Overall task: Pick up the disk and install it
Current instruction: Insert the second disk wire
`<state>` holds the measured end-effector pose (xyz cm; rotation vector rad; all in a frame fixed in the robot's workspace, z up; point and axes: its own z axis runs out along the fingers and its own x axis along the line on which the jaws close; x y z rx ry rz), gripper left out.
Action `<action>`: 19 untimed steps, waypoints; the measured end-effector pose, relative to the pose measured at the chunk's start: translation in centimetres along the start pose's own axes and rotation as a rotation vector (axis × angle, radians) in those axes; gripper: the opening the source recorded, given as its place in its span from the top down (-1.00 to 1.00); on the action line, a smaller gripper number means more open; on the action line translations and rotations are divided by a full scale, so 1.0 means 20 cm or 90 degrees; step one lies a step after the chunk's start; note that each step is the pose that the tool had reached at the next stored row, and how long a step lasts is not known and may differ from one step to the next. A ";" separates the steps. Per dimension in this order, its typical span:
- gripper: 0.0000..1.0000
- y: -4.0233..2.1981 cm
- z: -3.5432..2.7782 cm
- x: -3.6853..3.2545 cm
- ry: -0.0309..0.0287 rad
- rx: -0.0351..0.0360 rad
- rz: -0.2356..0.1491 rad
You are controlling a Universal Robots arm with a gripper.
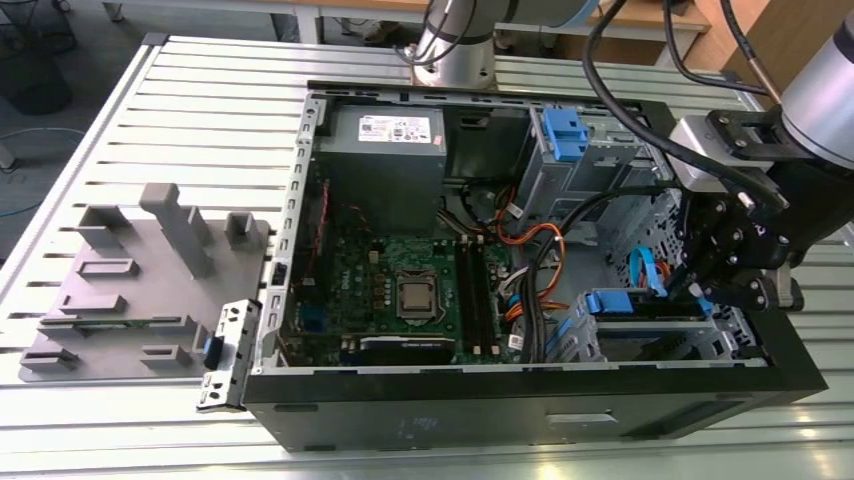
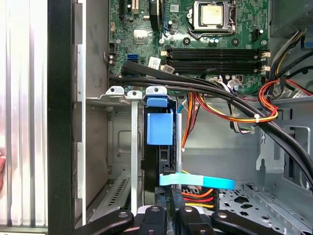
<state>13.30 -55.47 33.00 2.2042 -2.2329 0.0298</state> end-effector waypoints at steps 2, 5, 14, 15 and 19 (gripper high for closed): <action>0.67 0.000 0.007 0.000 -0.0001 0.0000 0.000; 0.67 0.000 0.008 0.000 0.0002 0.0000 0.000; 0.53 0.000 0.012 0.000 -0.0006 0.0000 0.000; 0.53 0.000 0.012 0.000 -0.0005 0.0000 0.000; 0.40 0.000 0.011 0.000 -0.0001 0.0000 0.000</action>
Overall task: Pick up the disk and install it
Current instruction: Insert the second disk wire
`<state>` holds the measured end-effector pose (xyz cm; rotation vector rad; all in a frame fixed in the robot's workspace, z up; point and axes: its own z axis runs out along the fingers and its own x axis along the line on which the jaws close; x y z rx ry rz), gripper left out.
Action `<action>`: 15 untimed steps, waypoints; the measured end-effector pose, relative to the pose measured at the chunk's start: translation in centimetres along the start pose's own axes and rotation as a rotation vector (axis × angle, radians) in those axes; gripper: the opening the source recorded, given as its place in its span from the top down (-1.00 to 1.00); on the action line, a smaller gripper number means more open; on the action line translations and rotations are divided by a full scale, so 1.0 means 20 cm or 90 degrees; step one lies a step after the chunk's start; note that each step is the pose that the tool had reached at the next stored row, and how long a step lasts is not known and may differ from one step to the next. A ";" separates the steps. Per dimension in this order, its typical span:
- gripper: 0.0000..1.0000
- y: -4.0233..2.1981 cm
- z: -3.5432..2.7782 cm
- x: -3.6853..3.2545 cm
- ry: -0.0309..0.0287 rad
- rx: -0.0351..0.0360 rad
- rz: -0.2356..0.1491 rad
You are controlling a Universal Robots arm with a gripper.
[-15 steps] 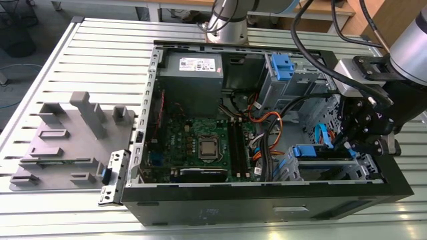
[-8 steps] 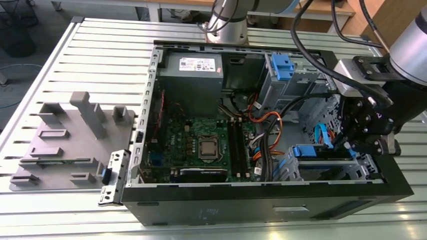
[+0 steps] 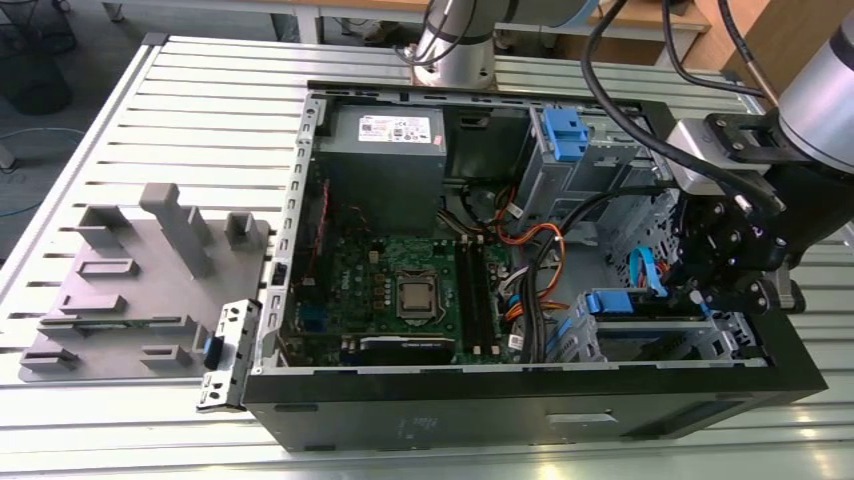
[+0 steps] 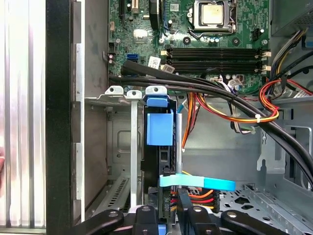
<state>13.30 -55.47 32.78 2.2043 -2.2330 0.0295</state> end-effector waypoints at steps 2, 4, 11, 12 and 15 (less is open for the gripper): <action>0.40 0.000 0.000 0.000 0.0000 0.0000 0.000; 0.40 0.000 -0.006 0.000 0.0001 0.0000 0.000; 0.40 -0.001 -0.060 0.001 -0.0001 0.0000 0.000; 0.40 -0.001 -0.071 0.001 0.0000 0.0000 0.000; 0.40 -0.001 -0.101 0.002 -0.0001 0.0000 0.000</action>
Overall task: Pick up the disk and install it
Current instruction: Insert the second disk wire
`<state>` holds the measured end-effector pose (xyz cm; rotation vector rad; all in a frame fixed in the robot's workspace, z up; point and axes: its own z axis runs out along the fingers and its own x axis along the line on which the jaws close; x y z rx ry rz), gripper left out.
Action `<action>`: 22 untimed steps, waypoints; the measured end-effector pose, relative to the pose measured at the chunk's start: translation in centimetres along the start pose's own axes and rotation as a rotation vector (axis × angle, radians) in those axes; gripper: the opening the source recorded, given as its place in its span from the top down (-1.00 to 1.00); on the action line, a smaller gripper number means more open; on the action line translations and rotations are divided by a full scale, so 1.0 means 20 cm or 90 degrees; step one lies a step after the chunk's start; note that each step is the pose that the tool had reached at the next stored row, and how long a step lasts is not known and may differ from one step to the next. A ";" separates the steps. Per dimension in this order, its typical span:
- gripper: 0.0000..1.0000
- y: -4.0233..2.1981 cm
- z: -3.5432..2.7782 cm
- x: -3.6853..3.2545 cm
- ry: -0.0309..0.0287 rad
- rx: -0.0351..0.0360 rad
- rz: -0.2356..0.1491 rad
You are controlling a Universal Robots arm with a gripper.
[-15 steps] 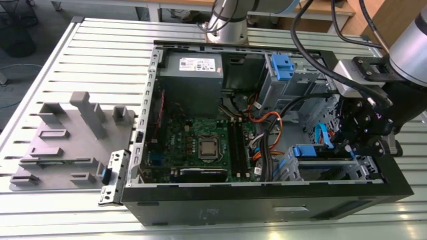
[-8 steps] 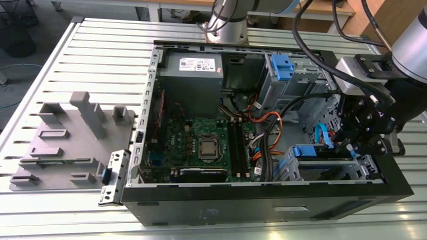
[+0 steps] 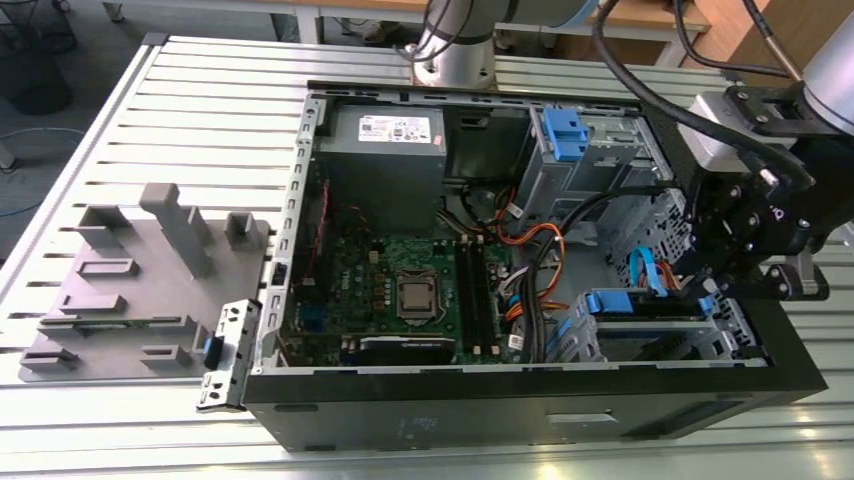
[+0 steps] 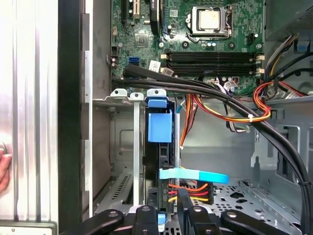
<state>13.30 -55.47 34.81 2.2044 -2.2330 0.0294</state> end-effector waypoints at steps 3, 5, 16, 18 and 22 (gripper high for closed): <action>0.40 0.000 -0.027 0.000 0.0000 0.0000 0.000; 0.40 0.000 -0.042 0.001 0.0000 0.0000 0.000; 0.40 -0.001 -0.055 0.001 0.0000 0.0000 0.000; 0.40 -0.001 -0.055 0.001 0.0000 0.0000 0.000; 0.40 -0.001 -0.056 0.001 0.0000 0.0000 0.000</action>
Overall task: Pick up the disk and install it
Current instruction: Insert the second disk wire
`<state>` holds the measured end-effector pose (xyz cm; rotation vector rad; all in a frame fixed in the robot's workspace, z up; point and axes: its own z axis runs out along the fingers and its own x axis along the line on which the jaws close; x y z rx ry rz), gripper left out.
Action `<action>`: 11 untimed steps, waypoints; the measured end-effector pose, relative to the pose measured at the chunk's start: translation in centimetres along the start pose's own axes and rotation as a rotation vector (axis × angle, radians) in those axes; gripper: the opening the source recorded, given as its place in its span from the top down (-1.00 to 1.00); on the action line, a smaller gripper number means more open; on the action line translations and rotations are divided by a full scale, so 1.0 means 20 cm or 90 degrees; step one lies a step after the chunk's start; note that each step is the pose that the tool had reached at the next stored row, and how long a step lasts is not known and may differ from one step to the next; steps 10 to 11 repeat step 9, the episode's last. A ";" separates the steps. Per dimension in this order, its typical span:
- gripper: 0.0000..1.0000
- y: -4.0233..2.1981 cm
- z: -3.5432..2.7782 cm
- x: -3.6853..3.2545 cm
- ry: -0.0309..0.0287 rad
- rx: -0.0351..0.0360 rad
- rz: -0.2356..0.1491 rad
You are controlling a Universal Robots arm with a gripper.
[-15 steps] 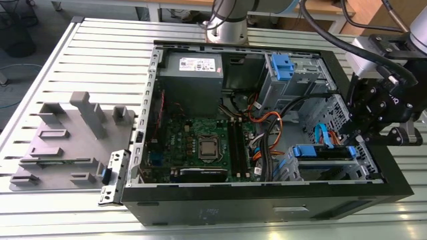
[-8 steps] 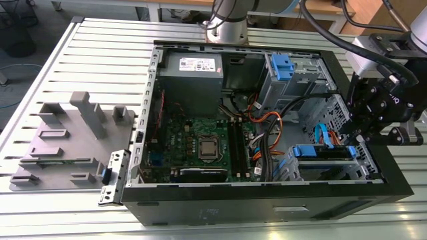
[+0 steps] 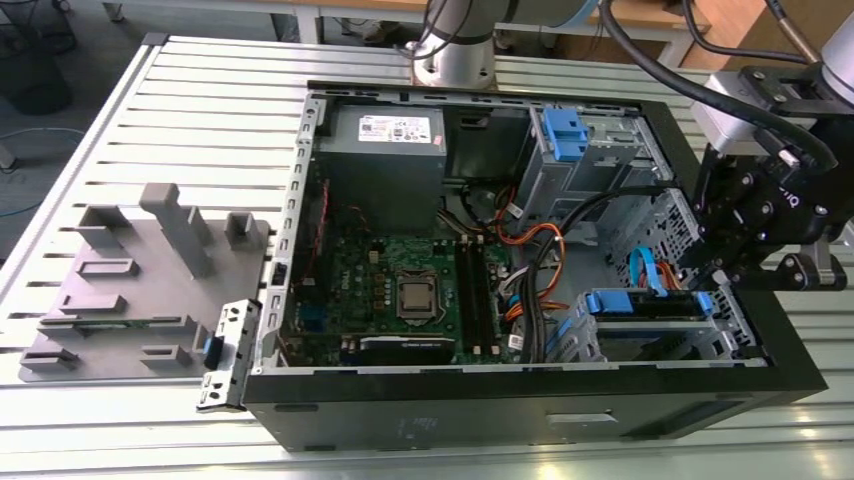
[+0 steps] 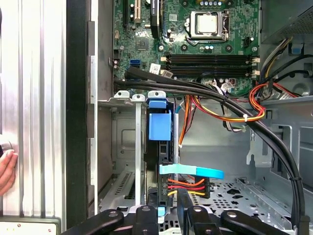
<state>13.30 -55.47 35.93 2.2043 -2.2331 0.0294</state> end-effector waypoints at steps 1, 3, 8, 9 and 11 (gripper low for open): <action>0.40 0.000 0.000 0.000 0.0000 0.0000 0.000; 0.40 0.000 -0.001 0.000 0.0003 -0.0047 0.000; 0.40 0.000 0.000 0.000 0.0001 -0.0056 0.000; 0.40 0.000 0.000 0.000 0.0001 -0.0055 0.000; 0.40 0.000 0.000 0.000 0.0001 -0.0055 0.000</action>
